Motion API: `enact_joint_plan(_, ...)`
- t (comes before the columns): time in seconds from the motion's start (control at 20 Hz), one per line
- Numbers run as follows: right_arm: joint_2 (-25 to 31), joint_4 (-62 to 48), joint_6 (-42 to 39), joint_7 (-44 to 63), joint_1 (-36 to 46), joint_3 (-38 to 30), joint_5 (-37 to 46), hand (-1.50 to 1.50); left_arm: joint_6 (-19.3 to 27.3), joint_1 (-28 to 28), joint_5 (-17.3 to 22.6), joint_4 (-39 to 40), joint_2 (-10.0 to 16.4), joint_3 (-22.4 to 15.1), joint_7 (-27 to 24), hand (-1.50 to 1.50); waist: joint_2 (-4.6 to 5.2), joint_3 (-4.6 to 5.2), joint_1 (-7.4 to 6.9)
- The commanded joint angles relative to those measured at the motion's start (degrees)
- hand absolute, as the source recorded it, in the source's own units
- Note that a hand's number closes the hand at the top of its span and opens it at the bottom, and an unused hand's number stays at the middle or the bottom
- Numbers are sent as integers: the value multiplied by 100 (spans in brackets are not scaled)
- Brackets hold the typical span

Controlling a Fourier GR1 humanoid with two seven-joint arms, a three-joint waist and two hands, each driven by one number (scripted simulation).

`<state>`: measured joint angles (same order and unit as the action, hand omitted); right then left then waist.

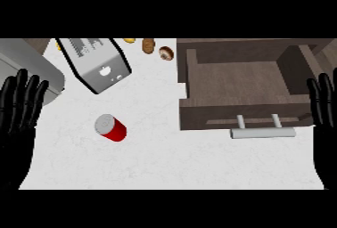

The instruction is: Pick up the can, place it into the drawer and close the drawer

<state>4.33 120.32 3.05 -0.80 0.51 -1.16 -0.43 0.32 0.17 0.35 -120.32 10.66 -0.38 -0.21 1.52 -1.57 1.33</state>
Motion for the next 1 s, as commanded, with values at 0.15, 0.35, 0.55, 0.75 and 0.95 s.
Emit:
enact_joint_plan(0.15,-6,-54,-126,212,171,273,-5,-150,-1813,-536,1733,441,410,-492,-234,-150,-112,180,10)
enact_joint_plan(0.35,4,-613,184,807,-449,-186,38,-150,-2804,17,2121,1047,1233,-527,257,-150,-63,170,4)
enact_joint_plan(0.55,220,10,55,1259,-750,-426,-231,-150,-3658,-458,3278,1691,1970,228,514,-150,-145,161,-17)
enact_joint_plan(0.75,145,388,154,1383,-1051,-416,-117,-150,-4634,-547,3758,2568,2394,739,202,-150,-148,163,-66)
enact_joint_plan(0.95,281,301,-470,771,-1763,-960,-816,-150,-4891,-625,4323,2566,2683,1020,640,-150,-160,156,-81)
